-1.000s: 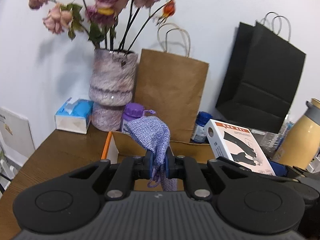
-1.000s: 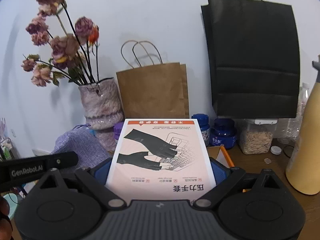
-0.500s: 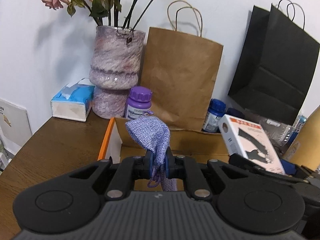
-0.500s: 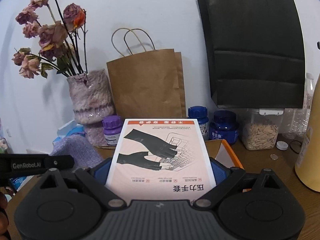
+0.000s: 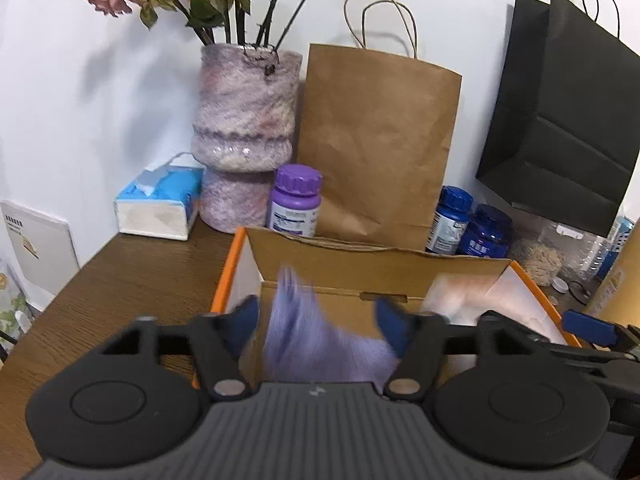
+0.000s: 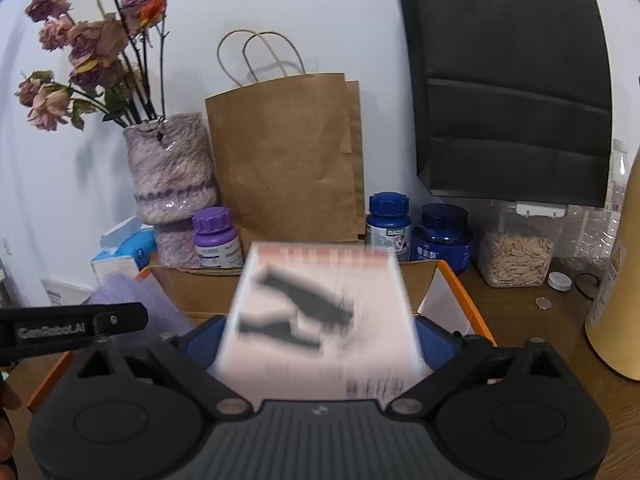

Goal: Flip cup upright
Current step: 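Carry the purple pouch and glove box to the cardboard box and release, then withdraw both tools from the box back toward the plush toy on the table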

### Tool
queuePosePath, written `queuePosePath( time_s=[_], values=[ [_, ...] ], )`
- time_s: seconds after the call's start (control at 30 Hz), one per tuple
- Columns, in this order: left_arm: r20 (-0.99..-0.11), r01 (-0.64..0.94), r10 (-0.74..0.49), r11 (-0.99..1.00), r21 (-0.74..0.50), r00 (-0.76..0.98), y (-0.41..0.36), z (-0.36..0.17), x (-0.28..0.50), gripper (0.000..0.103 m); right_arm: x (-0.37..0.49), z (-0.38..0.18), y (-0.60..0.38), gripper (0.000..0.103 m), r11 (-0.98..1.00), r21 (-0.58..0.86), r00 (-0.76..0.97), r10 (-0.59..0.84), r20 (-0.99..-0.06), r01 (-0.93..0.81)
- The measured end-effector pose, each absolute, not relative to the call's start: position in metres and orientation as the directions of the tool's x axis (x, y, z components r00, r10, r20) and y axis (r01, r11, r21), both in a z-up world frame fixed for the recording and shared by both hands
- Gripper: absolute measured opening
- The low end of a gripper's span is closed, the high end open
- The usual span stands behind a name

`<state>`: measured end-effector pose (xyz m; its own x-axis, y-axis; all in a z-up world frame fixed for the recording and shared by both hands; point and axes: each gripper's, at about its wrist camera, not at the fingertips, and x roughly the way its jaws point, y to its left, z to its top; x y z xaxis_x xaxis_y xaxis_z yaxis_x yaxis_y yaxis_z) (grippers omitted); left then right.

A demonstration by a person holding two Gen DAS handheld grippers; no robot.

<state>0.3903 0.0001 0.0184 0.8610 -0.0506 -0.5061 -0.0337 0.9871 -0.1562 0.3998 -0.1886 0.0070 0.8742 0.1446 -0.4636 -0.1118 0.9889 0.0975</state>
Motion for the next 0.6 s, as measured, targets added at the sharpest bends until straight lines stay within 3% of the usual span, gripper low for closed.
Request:
queuePosePath(
  time_s=[0.07,0.17,0.6],
  values=[
    [-0.496,-0.047,-0.034,0.988,-0.149,0.867,0.001,0.020,0.389,0.091,0.400,0.008,-0.191,0.103,0.991,0.097,0.879,0.131,-0.459,-0.096],
    [-0.484,-0.064,-0.011,0.988,-0.137,0.875,0.000,0.022,0.387,0.101,0.399,0.010,-0.195,0.103,0.991,0.109,0.882,0.123,-0.455,-0.082],
    [-0.467,-0.083,0.006,0.986,-0.145,0.884,0.003,0.030,0.381,0.103,0.395,0.017,-0.196,0.103,0.989,0.114,0.883,0.135,-0.450,-0.094]
  ],
)
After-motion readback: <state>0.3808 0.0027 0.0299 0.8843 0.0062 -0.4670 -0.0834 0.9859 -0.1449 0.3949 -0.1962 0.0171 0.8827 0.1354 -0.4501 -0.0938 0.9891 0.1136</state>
